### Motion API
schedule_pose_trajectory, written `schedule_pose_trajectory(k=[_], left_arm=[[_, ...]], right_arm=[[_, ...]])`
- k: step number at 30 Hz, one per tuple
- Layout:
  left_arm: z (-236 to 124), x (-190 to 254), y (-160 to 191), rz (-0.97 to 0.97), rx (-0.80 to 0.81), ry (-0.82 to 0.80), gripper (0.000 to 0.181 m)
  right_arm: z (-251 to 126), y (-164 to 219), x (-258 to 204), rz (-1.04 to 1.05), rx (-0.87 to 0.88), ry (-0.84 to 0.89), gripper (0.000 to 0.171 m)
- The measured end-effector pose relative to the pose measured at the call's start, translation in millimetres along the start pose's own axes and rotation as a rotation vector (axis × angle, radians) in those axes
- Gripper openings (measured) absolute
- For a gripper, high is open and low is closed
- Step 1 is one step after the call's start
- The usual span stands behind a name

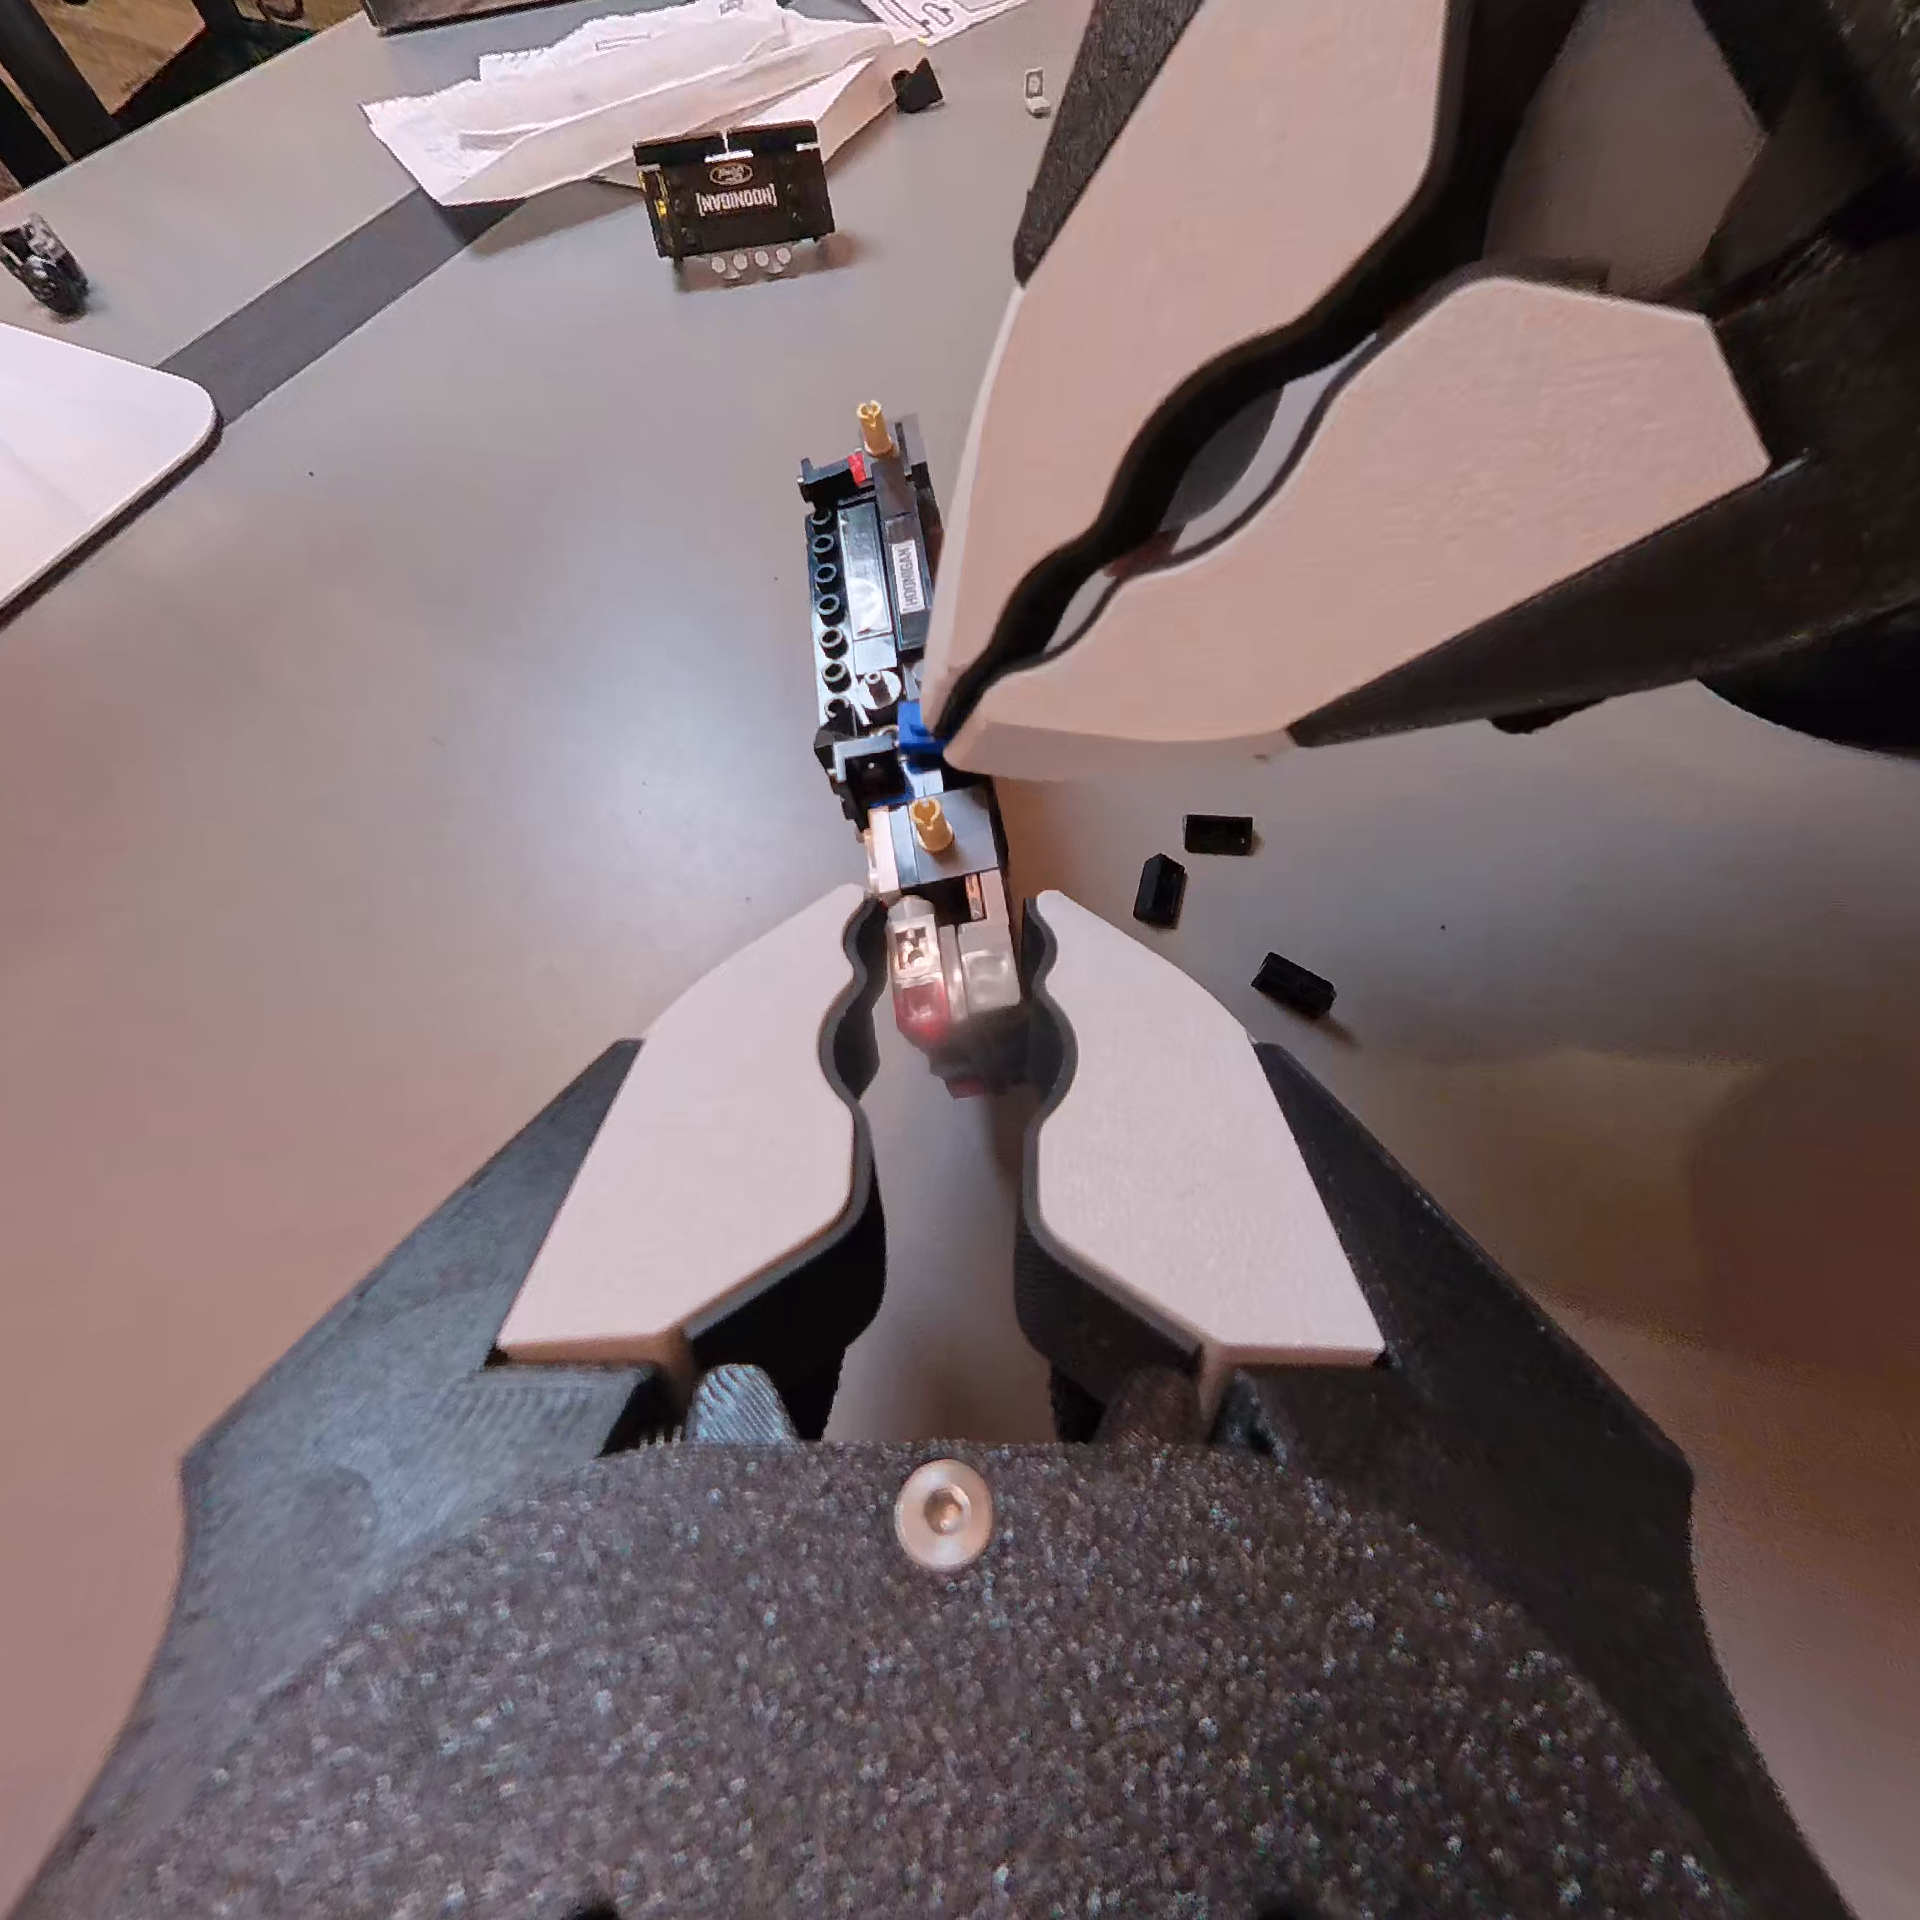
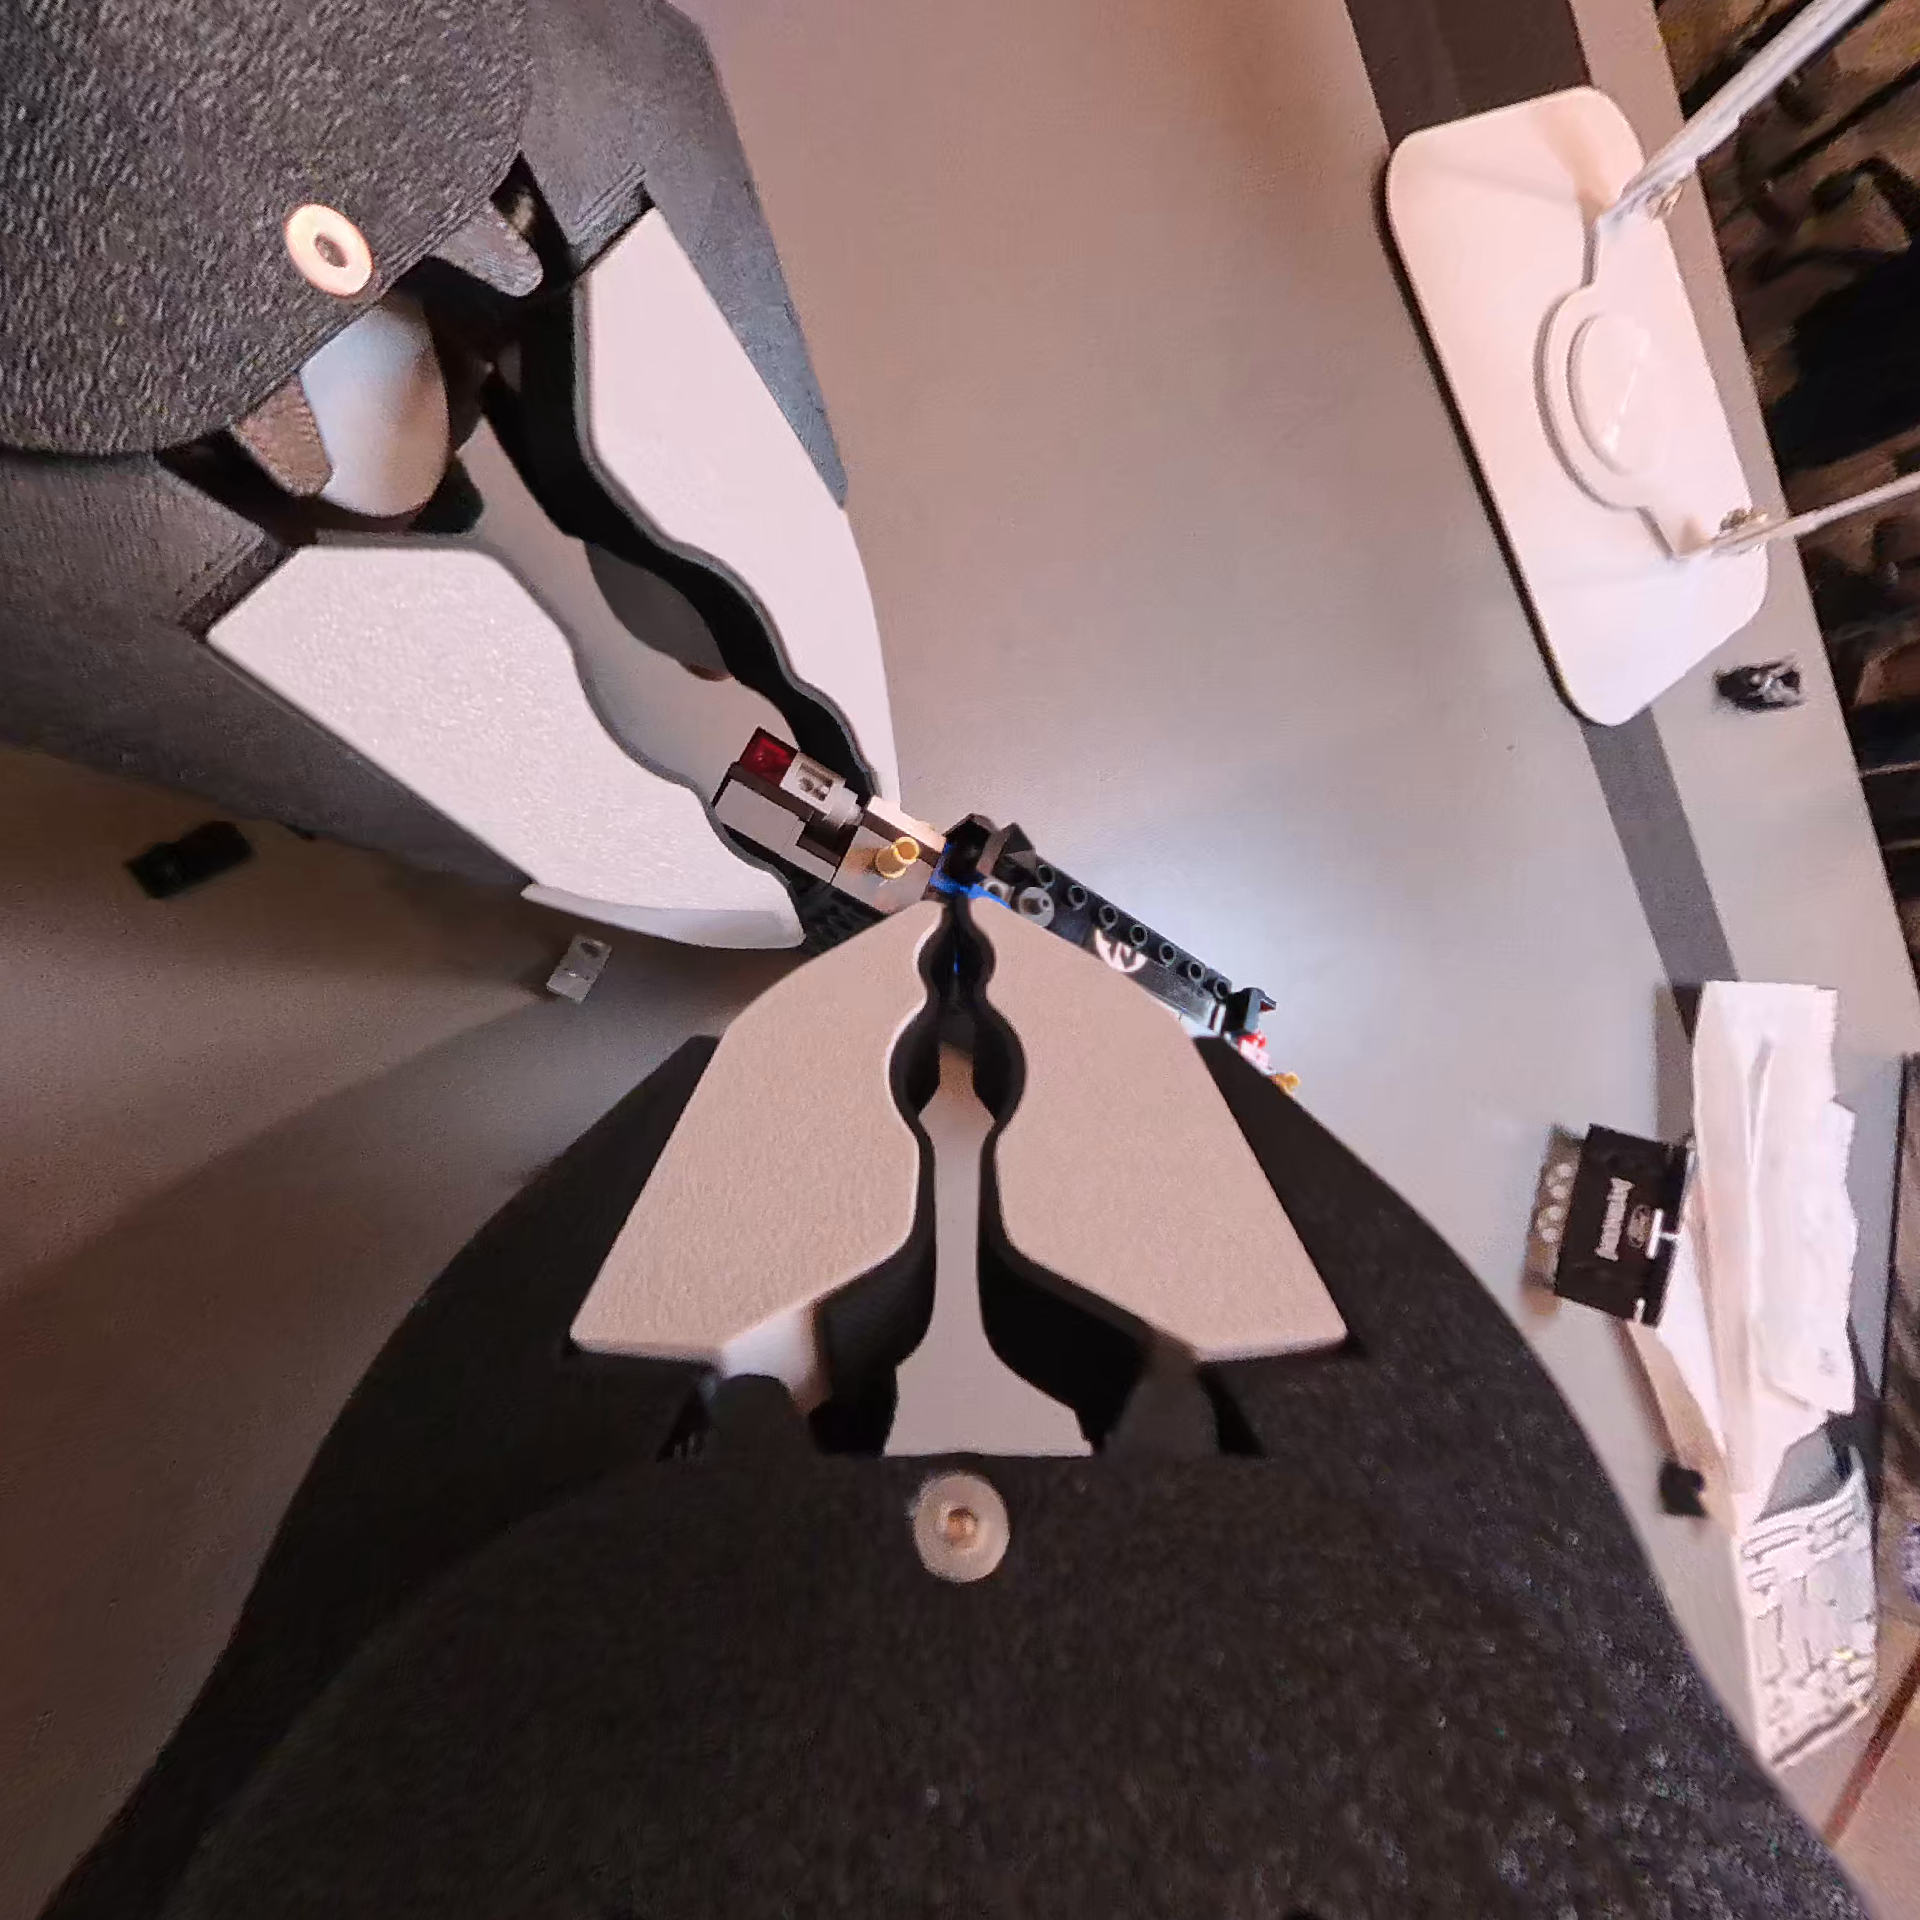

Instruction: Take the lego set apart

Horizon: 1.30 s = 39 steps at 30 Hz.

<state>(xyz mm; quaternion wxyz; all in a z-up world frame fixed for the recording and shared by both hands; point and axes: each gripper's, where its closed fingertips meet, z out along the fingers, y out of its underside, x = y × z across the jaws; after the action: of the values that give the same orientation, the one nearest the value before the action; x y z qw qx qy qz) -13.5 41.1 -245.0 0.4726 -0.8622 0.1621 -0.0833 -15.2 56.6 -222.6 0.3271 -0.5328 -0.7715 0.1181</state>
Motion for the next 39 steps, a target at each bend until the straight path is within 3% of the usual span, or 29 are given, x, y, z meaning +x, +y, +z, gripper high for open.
schedule_pose_trajectory(k=[11, 17, 24, 39], left_arm=[[0.7, 1.6, 2.0, 0.002, -0.012, 0.009, 0.024], [0.7, 0.4, 1.9, 0.006, -0.011, 0.010, 0.024], [0.6, 1.3, 1.7, 0.046, -0.012, 0.001, 0.024], [2.3, 5.2, 2.3, 0.095, -0.010, 0.022, 0.025]], right_arm=[[3.2, -3.2, 2.0, 0.091, -0.012, -0.046, 0.003], [-15.9, -9.1, 5.5, 0.041, 0.066, -0.100, 0.007], [-3.9, 1.4, -8.9, -0.167, -0.057, -0.202, 0.019], [-0.7, 10.5, -9.3, -0.255, -0.204, -0.233, 0.020]])
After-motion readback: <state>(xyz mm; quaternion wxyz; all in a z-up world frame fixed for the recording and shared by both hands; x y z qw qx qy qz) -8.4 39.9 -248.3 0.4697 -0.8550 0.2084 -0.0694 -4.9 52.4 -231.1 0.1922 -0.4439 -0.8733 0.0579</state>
